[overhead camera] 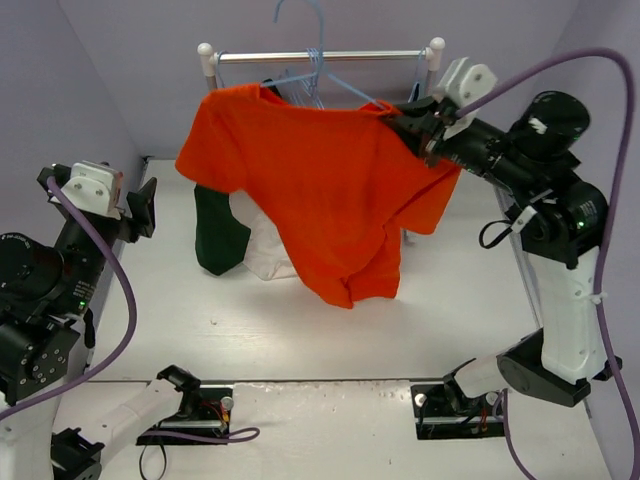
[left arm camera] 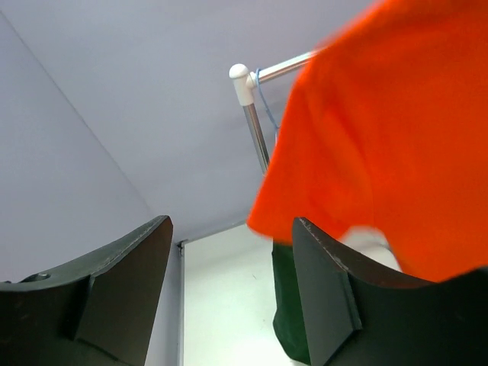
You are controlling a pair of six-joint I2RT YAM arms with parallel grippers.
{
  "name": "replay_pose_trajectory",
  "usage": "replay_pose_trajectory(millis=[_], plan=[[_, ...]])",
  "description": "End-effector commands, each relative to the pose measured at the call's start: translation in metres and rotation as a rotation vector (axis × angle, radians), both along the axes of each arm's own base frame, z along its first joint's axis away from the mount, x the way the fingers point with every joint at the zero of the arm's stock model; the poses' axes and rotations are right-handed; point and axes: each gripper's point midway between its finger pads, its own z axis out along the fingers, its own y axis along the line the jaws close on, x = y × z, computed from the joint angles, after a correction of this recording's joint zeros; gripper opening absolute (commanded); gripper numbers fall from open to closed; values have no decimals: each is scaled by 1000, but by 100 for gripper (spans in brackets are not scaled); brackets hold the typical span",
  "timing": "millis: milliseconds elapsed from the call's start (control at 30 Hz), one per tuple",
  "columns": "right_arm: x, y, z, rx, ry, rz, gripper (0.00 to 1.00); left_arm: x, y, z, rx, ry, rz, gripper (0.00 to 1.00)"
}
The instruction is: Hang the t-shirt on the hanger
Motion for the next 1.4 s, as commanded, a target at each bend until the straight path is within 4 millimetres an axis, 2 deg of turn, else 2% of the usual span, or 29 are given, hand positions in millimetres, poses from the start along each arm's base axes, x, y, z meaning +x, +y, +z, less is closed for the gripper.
replay_pose_trajectory(millis=[0,100,167,233,267,367,400,433,567,667,700,767,900,1000,1067,1133,1367], plan=[[-17,-26,72,175,-177,-80,0,11,0,-6,-22,32,33,59],[-26,-35,80,237,-193,-93,0,13,-1,-13,-28,50,33,59],[-25,-36,70,254,-171,-102,0,15,-3,-18,-31,64,28,59],[-13,-35,46,238,-112,-131,0,17,-5,-23,-41,79,26,59],[-14,-37,42,238,-103,-139,0,18,-6,-26,-46,90,24,59],[-3,-42,5,224,-26,-199,0,20,-8,-35,-61,114,20,59],[-2,-42,-2,232,-12,-207,0,21,-9,-39,-68,124,19,59],[-1,-42,-6,246,-2,-210,0,22,-10,-43,-78,136,20,60],[16,-37,-52,240,90,-245,0,27,-11,-65,-133,197,47,64],[26,-34,-71,251,138,-278,0,29,-11,-83,-150,242,61,65],[29,-34,-83,251,162,-304,0,28,-11,-90,-155,259,65,65],[35,-33,-93,277,171,-342,0,27,-10,-101,-162,286,73,65],[48,-29,-108,299,193,-388,0,23,-5,-114,-155,309,94,66],[62,-15,-109,312,194,-407,0,20,-2,-126,-177,344,118,66],[67,-7,-101,335,185,-432,0,18,1,-129,-181,355,137,67],[81,-1,-106,334,192,-488,0,17,4,-134,-182,374,154,67],[115,29,-104,399,209,-595,0,9,13,-138,-185,384,187,67]])
